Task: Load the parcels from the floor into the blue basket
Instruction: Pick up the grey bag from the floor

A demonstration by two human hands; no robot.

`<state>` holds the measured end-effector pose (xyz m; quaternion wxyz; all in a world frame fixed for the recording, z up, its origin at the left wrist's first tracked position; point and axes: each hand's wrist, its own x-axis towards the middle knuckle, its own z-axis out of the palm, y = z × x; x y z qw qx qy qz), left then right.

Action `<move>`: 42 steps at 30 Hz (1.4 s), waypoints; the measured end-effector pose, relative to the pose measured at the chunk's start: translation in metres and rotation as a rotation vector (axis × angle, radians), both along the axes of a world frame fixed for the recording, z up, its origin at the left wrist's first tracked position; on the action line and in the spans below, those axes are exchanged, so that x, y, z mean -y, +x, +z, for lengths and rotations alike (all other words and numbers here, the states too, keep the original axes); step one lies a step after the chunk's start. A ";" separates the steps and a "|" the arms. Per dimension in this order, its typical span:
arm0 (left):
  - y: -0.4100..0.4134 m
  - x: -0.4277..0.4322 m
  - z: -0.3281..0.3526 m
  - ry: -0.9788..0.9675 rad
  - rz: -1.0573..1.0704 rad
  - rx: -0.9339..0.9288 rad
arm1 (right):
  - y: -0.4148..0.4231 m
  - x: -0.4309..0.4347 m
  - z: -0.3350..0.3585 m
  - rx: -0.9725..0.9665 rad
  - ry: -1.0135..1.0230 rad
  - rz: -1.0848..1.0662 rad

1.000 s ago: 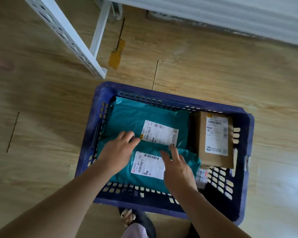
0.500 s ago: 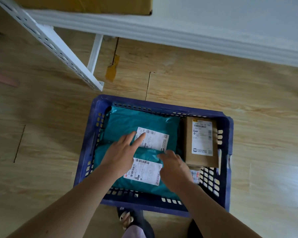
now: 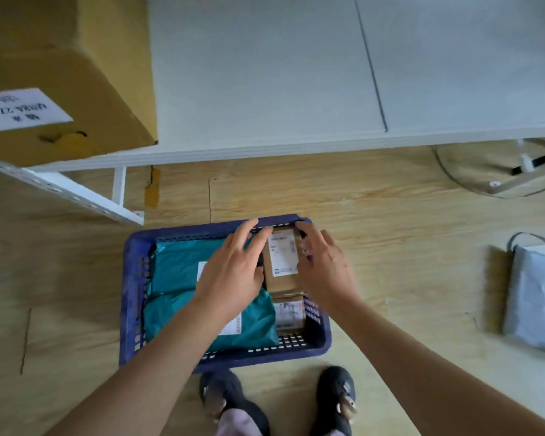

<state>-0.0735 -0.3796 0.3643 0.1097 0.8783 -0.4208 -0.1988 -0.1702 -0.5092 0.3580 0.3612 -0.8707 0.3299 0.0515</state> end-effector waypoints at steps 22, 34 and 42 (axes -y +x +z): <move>-0.280 0.309 0.152 0.024 -0.484 -0.023 | -0.360 0.247 0.148 -0.023 -0.098 -0.575; -0.414 0.431 0.150 -0.009 -0.386 -0.415 | -0.516 0.341 0.153 -0.165 0.017 -0.702; -0.442 0.541 0.122 0.046 -0.331 -0.469 | -0.541 0.454 0.153 -0.179 -0.016 -0.706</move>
